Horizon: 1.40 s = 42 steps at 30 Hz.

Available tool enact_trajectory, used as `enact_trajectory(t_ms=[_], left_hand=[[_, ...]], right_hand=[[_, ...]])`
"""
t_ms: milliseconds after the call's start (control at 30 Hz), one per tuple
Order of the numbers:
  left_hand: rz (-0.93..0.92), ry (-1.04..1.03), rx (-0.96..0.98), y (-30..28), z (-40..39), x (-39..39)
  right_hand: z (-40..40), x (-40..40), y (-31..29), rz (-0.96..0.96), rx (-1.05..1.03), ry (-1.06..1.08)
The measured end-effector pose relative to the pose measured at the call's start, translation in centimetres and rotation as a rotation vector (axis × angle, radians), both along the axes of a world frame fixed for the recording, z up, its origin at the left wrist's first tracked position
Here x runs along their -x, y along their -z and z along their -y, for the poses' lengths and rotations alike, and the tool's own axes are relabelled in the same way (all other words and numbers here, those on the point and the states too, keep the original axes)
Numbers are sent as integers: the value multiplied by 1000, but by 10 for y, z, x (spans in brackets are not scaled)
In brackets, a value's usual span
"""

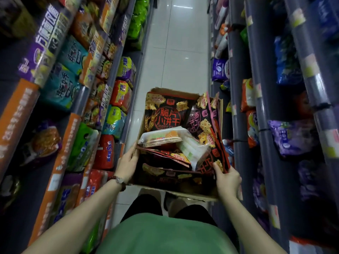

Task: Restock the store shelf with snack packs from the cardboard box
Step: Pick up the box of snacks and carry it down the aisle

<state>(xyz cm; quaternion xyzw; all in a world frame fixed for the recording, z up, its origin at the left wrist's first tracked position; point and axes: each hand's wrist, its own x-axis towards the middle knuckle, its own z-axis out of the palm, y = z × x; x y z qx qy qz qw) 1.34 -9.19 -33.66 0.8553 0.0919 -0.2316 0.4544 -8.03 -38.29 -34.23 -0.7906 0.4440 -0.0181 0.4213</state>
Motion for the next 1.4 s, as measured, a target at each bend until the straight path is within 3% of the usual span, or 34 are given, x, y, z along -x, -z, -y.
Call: enact_trajectory(t_ms=[400,633,967,1133,1400], left_hand=[[37,6,86,25,48,-242],[39,-11,46,88,68,-349],[-16,-139,21,290,104,-421],[-14,-159,123,403,112,-444],[-28,-188,146,533,133,-470]], right_hand=[[41,-236,28,47,39,6],[61,-341,77,42,53,22],[103,-438,276,20,66,-47],[111,-465,380,38,45,-75],[129,-492,526,31,35,-88]])
